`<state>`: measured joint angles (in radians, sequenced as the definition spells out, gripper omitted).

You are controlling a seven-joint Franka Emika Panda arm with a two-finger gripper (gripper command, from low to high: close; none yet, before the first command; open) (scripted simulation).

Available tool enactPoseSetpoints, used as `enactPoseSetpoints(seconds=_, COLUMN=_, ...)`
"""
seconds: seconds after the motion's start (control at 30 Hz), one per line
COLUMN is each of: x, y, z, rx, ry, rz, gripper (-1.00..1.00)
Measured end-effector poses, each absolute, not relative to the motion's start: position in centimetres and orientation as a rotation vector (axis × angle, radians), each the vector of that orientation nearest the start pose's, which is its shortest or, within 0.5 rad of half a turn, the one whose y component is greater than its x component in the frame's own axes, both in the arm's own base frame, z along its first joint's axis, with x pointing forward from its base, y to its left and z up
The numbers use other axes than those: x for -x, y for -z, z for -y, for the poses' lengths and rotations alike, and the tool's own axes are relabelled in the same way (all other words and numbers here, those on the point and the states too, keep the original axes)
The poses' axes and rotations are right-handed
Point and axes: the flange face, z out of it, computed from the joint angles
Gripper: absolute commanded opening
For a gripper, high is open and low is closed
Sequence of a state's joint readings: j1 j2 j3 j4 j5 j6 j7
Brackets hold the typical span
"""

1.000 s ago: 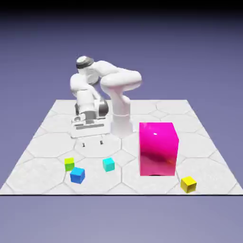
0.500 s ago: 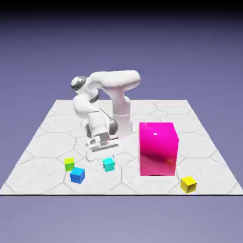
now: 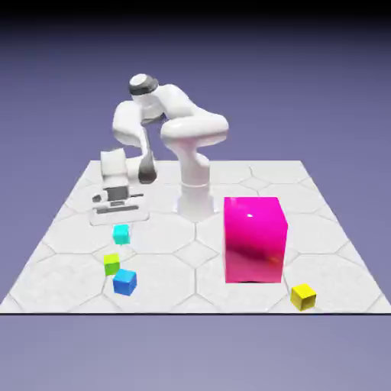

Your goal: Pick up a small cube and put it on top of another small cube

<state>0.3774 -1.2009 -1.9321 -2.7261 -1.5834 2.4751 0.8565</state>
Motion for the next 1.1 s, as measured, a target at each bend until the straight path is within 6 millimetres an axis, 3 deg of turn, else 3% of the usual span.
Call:
enactPoseSetpoints(seconds=0.43, x=-17.1, y=-17.7, z=36.8, rx=2.358, ry=0.142, rz=-1.585, gripper=-1.0)
enactPoseSetpoints(seconds=0.77, x=-20.1, y=-15.0, z=37.3, rx=2.422, ry=-0.09, rz=-1.232, gripper=-1.0)
enactPoseSetpoints(seconds=1.1, x=-24.2, y=-15.7, z=38.3, rx=2.449, ry=-0.103, rz=-0.921, gripper=-1.0)
